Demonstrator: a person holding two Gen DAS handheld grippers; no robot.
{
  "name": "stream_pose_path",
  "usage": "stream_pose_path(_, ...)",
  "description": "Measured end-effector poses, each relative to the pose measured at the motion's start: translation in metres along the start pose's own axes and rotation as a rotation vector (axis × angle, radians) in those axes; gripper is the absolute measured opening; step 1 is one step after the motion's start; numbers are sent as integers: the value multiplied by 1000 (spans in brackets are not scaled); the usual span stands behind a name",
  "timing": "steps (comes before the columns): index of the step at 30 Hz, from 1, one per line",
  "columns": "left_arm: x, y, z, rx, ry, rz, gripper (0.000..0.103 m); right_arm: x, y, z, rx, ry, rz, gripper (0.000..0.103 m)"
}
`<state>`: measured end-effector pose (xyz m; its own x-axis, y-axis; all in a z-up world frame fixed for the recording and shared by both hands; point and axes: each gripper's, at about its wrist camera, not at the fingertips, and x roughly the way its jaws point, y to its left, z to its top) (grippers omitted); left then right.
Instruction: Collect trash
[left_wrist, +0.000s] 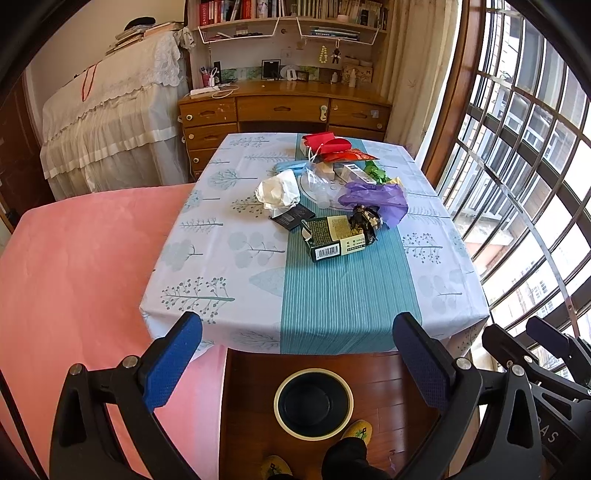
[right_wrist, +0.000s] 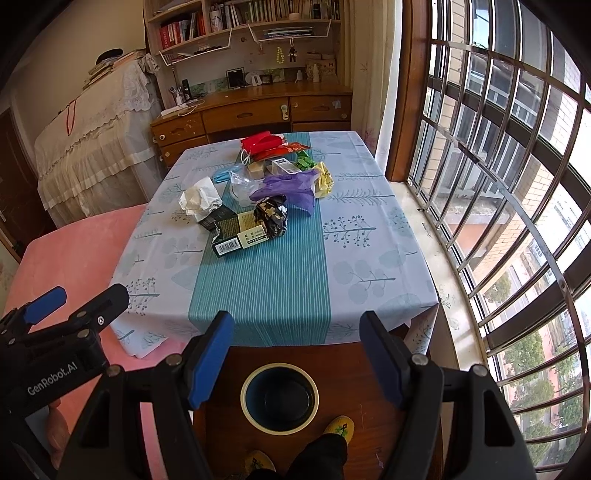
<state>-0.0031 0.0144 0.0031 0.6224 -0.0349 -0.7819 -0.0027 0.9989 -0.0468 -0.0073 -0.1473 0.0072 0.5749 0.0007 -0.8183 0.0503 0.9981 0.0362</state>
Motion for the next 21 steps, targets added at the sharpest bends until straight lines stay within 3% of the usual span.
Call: stream_pose_path(21,11,42,5,53,15,-66,102,3,34,-17,100,13,-41,72)
